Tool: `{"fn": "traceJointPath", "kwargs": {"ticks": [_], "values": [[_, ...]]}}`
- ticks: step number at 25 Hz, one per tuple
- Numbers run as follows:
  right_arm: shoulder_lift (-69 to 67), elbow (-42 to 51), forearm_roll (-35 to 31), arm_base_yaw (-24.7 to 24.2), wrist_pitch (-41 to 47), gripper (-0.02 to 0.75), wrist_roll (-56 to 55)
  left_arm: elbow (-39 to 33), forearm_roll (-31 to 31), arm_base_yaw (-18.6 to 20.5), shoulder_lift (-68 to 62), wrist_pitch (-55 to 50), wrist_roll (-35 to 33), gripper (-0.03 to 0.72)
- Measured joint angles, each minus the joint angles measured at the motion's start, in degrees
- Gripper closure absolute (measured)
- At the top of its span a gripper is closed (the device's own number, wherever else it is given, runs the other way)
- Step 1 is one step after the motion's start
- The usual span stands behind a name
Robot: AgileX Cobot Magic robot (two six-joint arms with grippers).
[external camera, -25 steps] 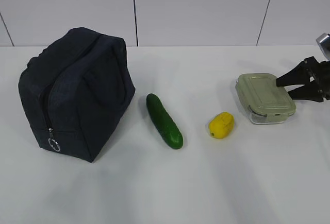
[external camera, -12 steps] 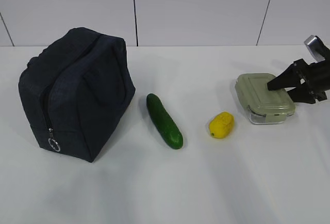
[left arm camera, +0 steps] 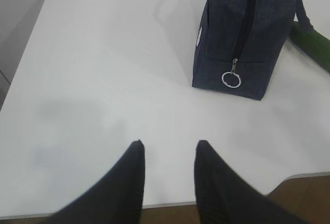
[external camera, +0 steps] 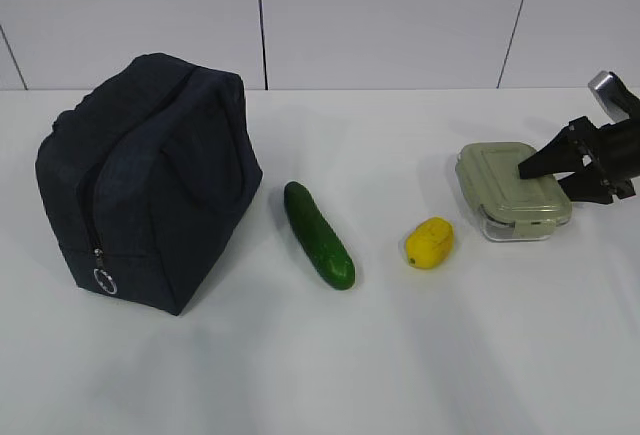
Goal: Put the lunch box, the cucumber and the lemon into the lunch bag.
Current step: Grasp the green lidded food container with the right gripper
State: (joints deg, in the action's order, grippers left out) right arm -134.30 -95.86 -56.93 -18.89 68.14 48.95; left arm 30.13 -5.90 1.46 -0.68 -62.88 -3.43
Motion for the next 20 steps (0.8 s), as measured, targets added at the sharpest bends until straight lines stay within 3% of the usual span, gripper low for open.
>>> {"fn": "traceJointPath", "kwargs": {"ticks": [8,20], "values": [[0.0,0.0,0.2,0.0,0.1,0.316,-0.3,0.0,0.0,0.0,0.0,0.0,0.0,0.449],[0.0,-0.1,0.1,0.0,0.2,0.342,-0.4,0.0,0.0,0.0,0.0,0.0,0.0,0.449]]}}
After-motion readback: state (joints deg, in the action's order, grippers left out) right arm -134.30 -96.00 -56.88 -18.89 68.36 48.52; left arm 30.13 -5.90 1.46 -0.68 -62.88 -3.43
